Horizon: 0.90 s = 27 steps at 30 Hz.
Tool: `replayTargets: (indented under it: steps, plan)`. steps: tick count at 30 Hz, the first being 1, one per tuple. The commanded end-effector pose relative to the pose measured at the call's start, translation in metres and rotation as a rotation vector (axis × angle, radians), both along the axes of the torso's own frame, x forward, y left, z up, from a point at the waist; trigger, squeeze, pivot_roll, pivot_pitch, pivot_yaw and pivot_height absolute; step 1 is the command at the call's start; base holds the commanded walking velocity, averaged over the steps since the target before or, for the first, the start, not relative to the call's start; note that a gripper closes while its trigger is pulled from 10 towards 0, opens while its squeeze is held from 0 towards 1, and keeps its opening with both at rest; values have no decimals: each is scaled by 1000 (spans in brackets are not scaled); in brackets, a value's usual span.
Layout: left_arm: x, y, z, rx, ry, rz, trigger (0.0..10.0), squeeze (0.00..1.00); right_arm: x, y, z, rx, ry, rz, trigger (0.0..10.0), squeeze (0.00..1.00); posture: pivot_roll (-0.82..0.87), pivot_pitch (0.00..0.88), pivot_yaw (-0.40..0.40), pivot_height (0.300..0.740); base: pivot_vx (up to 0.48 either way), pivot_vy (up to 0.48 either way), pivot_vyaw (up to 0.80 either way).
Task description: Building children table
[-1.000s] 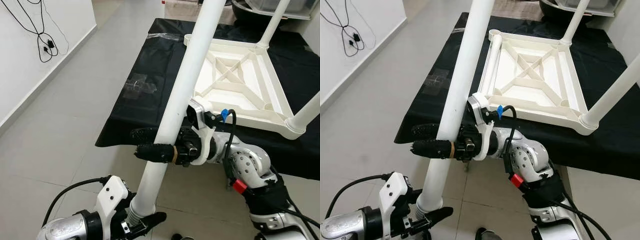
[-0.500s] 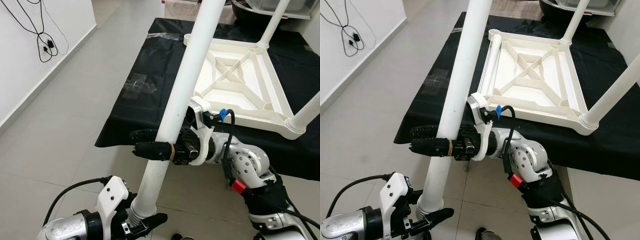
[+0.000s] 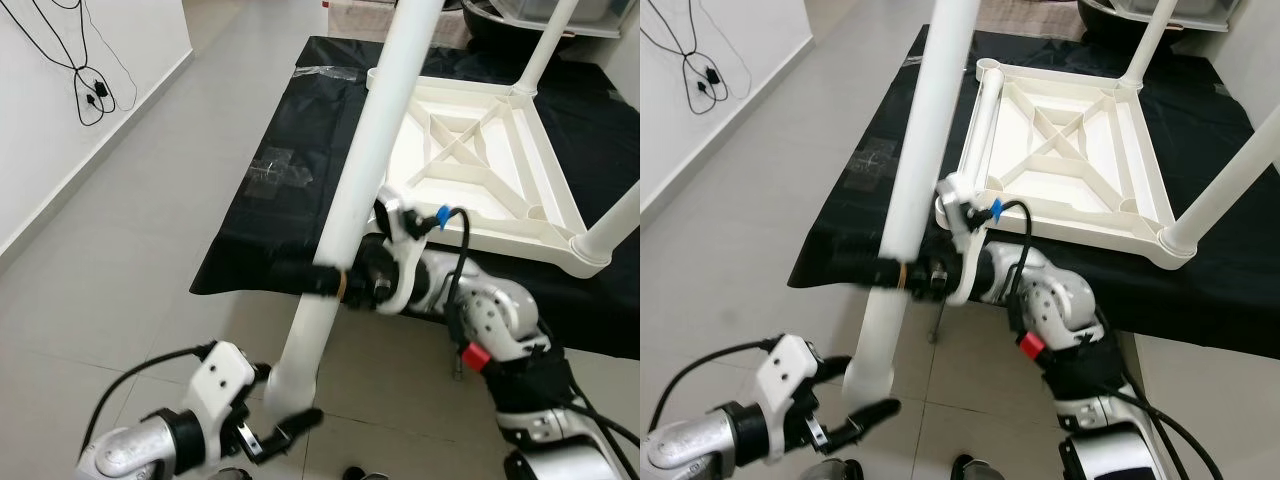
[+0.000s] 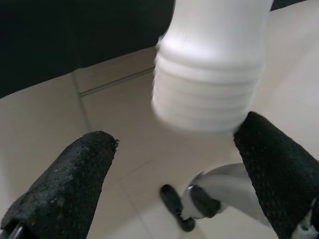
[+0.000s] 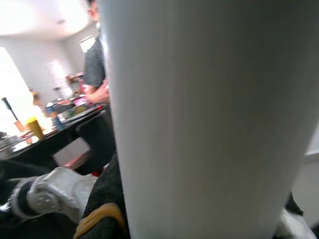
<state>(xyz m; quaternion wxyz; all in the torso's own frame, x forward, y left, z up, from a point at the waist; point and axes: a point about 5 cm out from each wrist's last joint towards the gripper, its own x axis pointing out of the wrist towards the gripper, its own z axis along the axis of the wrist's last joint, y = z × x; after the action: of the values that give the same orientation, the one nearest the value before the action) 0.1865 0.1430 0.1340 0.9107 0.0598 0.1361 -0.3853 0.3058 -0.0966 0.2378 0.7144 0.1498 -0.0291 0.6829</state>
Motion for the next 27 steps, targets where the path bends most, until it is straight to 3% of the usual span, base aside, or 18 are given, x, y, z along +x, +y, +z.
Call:
replayTargets:
  steps: [1,2,4,5,6,7,8,10,11,12,14,16,19,27]
  plan:
    - [1,5,-4,23,-17,62,10000,0,15,-12,4,8,-36,-166,0,0,116,161,-31,740,0,0,0]
    - [1,5,-4,23,-17,62,10000,0,15,-12,4,8,-36,-166,0,0,116,161,-31,740,0,0,0]
    - [3,7,-5,39,-40,112,10000,0,31,-25,10,37,-49,-359,0,0,115,158,-31,740,0,0,0]
    - [3,7,-5,39,-40,112,10000,0,31,-25,10,37,-49,-359,0,0,115,158,-31,740,0,0,0]
    - [5,7,-5,45,-54,139,10000,0,36,-30,13,56,-55,-448,0,0,114,155,-29,740,0,0,0]
    - [9,7,-4,59,-94,185,10000,0,43,-35,15,63,-58,-569,2510,0,112,151,-29,740,0,0,0]
    - [11,6,-2,69,-124,216,10000,0,47,-38,16,67,-61,-644,2510,0,112,150,-29,740,0,0,0]
    - [11,6,-2,69,-124,216,10000,0,47,-38,16,67,-61,-644,2510,0,112,150,-29,740,0,0,0]
    - [18,2,8,42,-209,280,10000,0,52,-43,20,74,-104,-843,10000,0,105,146,-31,740,0,0,0]
    - [18,2,8,42,-209,280,10000,0,52,-43,20,74,-104,-843,10000,0,105,146,-31,740,0,0,0]
    - [24,-3,17,13,-271,330,10000,0,52,-46,22,79,-142,-977,10000,0,102,142,-33,740,0,0,0]
    - [24,-3,17,13,-271,330,10000,0,52,-46,22,79,-142,-977,10000,0,102,142,-33,740,0,0,0]
    - [32,-13,30,-19,-353,380,10000,0,49,-48,19,53,-180,-1128,10000,0,94,132,-41,740,0,0,0]
    - [42,-20,43,-36,-446,449,10000,0,48,-41,22,73,-226,-1172,10000,0,89,111,-56,740,0,0,-575]
